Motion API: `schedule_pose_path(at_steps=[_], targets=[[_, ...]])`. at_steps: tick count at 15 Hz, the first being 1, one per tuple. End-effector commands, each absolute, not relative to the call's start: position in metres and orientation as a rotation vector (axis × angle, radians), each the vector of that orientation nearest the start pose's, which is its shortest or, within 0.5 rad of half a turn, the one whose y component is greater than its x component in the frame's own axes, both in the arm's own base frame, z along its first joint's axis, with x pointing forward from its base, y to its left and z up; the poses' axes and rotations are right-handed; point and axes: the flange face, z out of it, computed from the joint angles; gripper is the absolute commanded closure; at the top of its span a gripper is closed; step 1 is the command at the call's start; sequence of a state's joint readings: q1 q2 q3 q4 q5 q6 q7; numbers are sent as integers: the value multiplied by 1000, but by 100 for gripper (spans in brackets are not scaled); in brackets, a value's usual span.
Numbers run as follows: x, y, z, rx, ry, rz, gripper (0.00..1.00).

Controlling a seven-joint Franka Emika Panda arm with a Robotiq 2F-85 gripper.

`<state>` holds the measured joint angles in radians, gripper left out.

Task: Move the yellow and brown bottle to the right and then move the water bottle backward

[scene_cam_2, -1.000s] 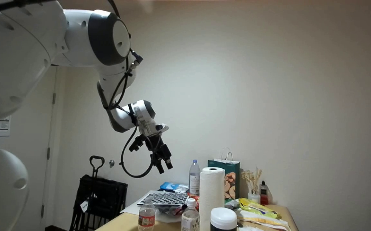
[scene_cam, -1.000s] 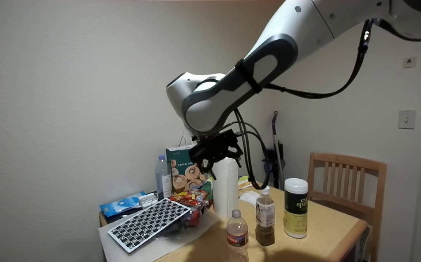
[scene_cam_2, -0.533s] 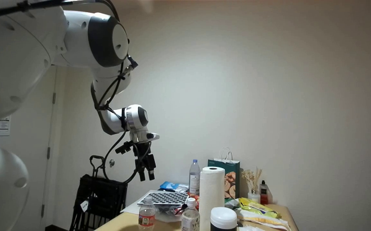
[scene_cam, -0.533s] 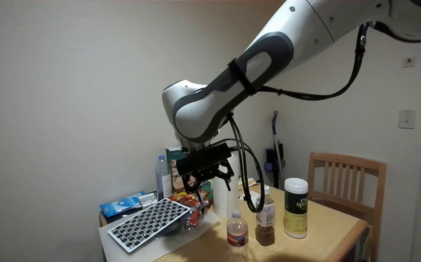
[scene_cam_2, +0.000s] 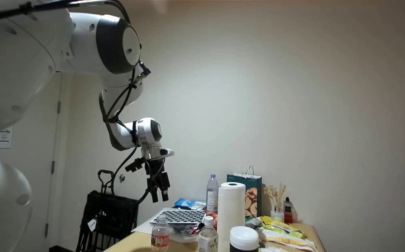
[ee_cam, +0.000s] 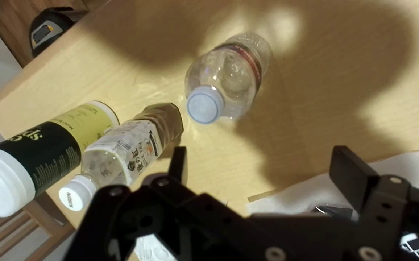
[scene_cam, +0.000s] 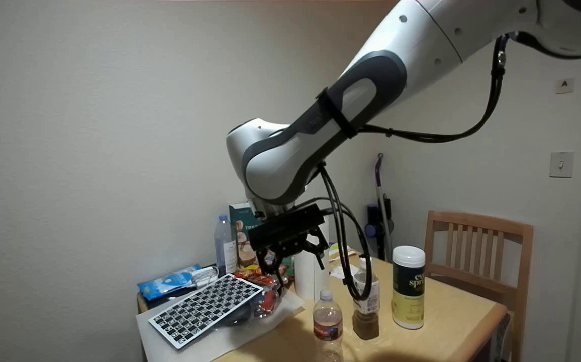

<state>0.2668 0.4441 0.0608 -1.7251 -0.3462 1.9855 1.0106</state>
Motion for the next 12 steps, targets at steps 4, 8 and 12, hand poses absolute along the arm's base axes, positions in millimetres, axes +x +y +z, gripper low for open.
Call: schedule_pose_path(at_steps=[4, 8, 12], targets=[[565, 153, 278, -3310, 910, 63, 0], [543, 140, 258, -3253, 876, 69, 0], [528, 132, 246, -3172, 830, 44, 32]])
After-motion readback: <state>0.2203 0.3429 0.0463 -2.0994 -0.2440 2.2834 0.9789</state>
